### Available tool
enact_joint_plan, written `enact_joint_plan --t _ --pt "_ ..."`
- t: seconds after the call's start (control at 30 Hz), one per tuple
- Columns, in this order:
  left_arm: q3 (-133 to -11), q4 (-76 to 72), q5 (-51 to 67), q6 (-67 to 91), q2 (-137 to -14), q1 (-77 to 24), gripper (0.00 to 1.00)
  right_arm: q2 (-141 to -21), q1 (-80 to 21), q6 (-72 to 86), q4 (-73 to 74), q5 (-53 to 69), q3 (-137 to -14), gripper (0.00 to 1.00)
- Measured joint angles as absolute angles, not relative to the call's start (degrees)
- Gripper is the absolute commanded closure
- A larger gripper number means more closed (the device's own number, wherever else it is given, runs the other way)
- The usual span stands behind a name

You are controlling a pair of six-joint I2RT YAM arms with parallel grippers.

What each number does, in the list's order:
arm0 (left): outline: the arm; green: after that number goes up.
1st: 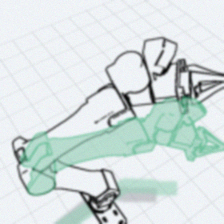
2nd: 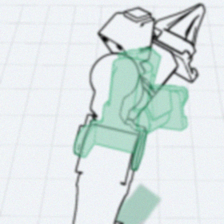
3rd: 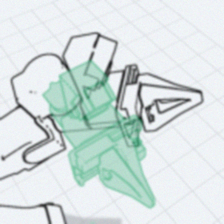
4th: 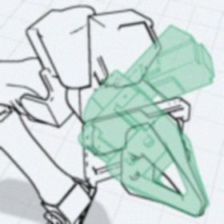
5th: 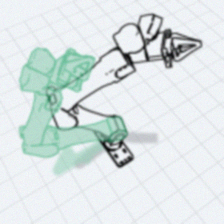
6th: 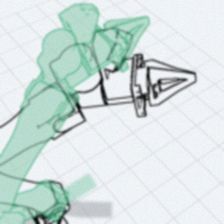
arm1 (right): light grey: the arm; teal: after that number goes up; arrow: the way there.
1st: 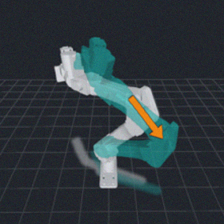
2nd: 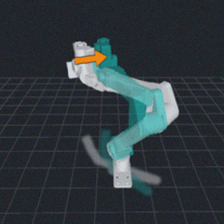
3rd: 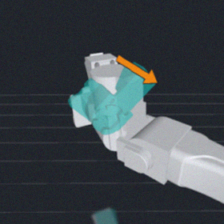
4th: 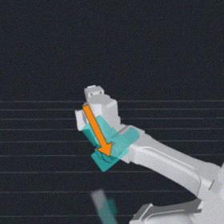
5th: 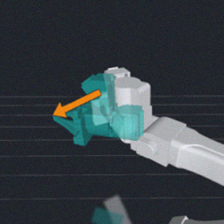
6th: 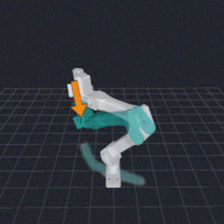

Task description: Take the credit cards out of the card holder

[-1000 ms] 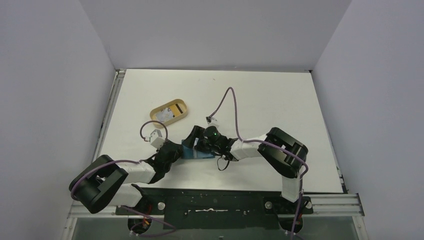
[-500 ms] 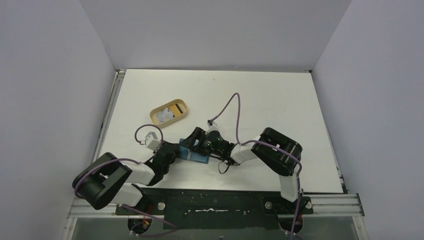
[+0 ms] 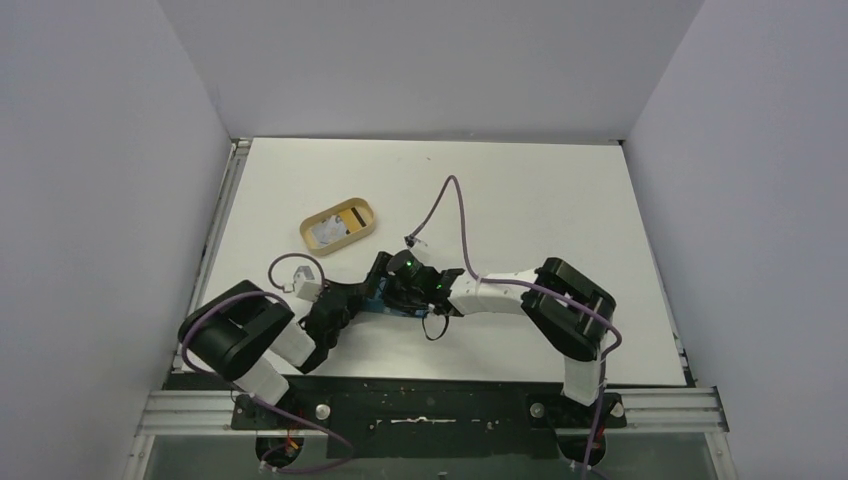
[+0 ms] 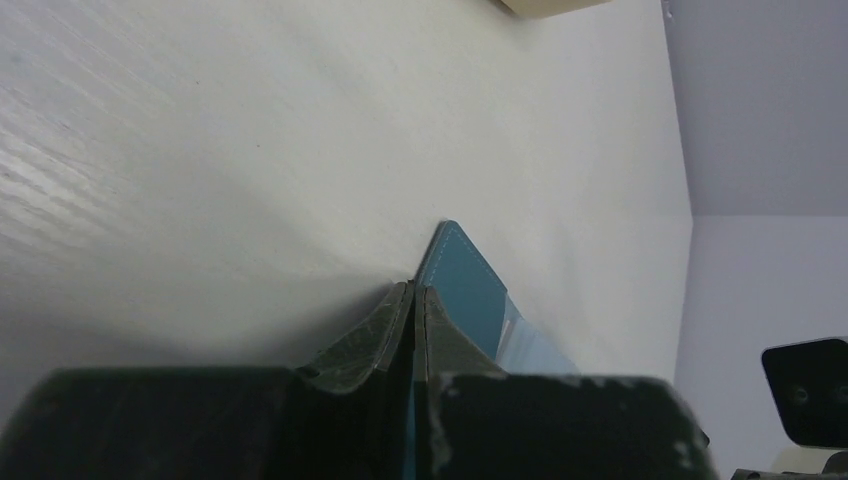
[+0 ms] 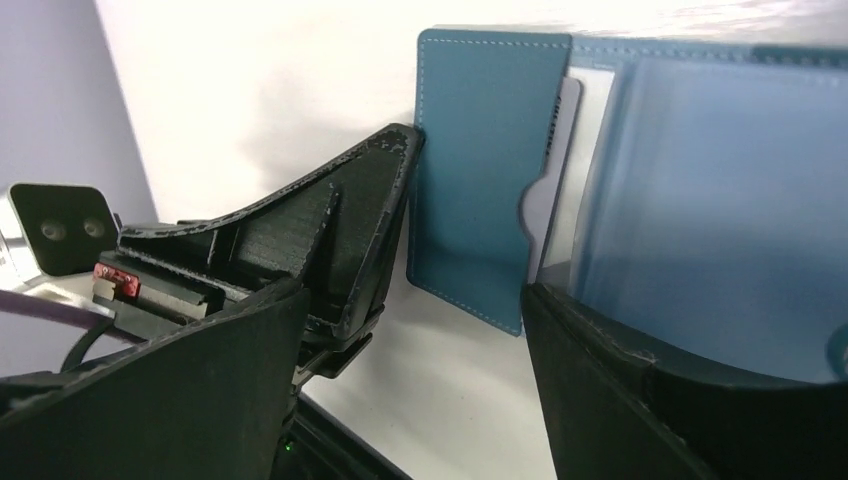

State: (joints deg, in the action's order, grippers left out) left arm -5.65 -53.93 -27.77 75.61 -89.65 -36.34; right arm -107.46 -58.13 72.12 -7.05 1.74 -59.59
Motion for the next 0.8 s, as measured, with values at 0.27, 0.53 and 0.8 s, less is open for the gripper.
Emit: enact_joint_plan --t 0.27,0.53,0.8 --pt "-3.60 -77.34 -22.83 79.88 -105.36 -34.94 1.00 -107.68 -59.33 74.50 6.98 -4.19 -64.55 0.19" --pt "-3.07 -80.95 -19.51 79.90 -107.66 -33.91 1.00 -107.68 -58.59 71.77 8.47 -4.93 -65.36 0.19" --pt "-2.98 -82.08 -17.04 80.12 -108.42 -33.21 1.00 -108.64 -55.29 66.54 7.90 -6.70 -66.13 0.19"
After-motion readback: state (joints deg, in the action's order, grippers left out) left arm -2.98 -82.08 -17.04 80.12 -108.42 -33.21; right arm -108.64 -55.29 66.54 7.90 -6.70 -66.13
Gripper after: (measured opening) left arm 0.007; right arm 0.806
